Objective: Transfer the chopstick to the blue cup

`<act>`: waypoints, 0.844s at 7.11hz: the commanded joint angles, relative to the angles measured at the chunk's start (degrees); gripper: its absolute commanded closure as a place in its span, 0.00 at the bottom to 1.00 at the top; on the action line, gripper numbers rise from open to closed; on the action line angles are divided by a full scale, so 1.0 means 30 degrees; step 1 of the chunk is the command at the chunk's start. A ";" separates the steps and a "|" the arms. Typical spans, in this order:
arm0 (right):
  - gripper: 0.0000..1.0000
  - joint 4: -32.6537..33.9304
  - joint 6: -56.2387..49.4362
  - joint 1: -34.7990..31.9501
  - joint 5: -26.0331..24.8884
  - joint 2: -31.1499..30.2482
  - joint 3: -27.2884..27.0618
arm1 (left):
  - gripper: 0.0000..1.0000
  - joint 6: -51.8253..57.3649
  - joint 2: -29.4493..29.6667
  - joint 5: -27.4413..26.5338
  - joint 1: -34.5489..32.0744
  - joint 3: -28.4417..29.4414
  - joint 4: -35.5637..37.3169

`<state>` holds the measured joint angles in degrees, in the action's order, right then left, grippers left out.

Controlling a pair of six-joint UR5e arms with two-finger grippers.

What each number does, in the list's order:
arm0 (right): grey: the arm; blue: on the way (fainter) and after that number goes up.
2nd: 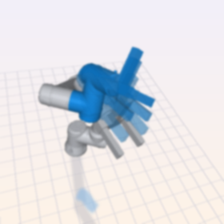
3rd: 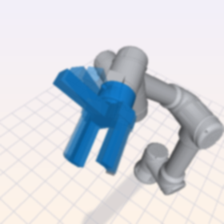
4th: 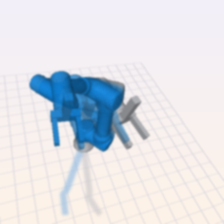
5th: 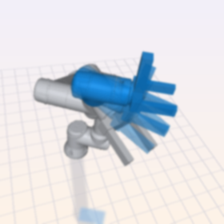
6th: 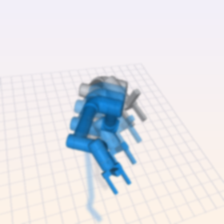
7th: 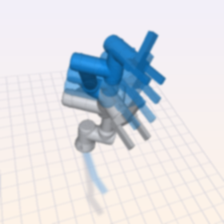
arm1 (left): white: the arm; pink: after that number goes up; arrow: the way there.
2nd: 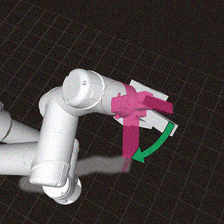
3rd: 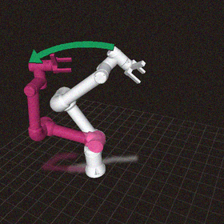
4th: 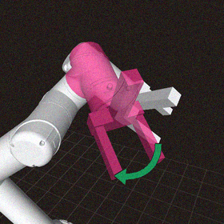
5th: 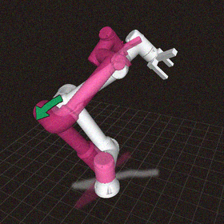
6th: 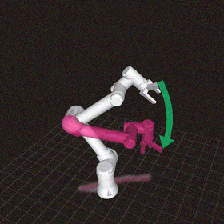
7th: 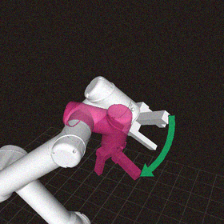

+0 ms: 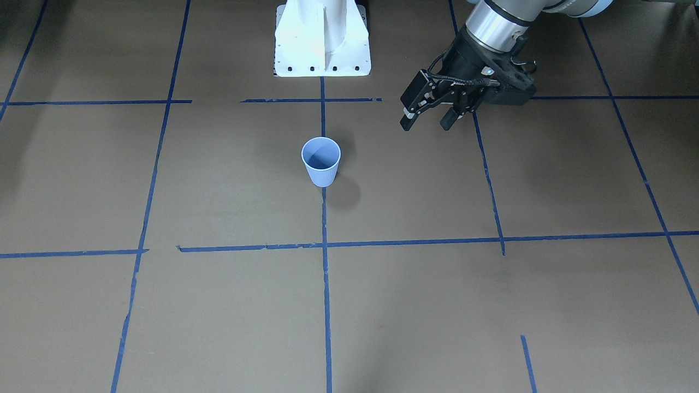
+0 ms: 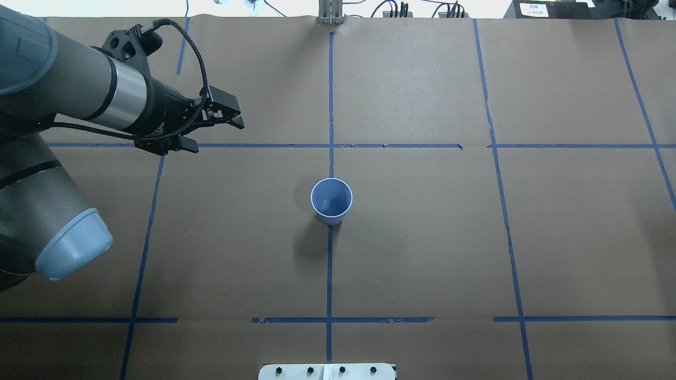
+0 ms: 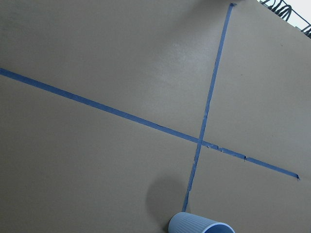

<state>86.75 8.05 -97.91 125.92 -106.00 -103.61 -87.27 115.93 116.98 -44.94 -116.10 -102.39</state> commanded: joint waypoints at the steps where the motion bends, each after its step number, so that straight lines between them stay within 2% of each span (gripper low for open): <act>1: 1.00 0.0695 -0.0048 -0.0992 -0.0020 -0.1574 -0.3097 | 0.00 -0.0003 0.0000 0.0000 0.0010 0.0058 0.0000; 2: 1.00 0.2035 -0.0048 -0.1287 0.0184 -0.1784 -0.4619 | 0.00 0.0026 0.0000 0.0000 0.0010 0.0145 0.0000; 3: 1.00 0.4601 0.0010 -0.1318 0.0476 -0.1670 -0.6520 | 0.00 0.0026 0.0000 0.0000 0.0010 0.0175 0.0000; 4: 1.00 0.6599 0.0214 -0.1290 0.2799 -0.1147 -0.7641 | 0.00 0.0026 0.0000 0.0000 0.0010 0.0176 0.0000; 5: 1.00 0.7228 0.0274 -0.1057 0.5317 -0.0822 -0.7797 | 0.00 0.0055 -0.0029 0.0029 -0.0019 0.0176 -0.0029; 6: 1.00 0.7234 0.0739 0.0105 0.6763 -0.0181 -0.7769 | 0.00 0.0084 -0.0030 0.0029 -0.0048 0.0176 0.0000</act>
<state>106.92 9.08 -100.46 139.84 -108.46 -126.22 -87.11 115.87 117.04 -45.00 -115.58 -102.43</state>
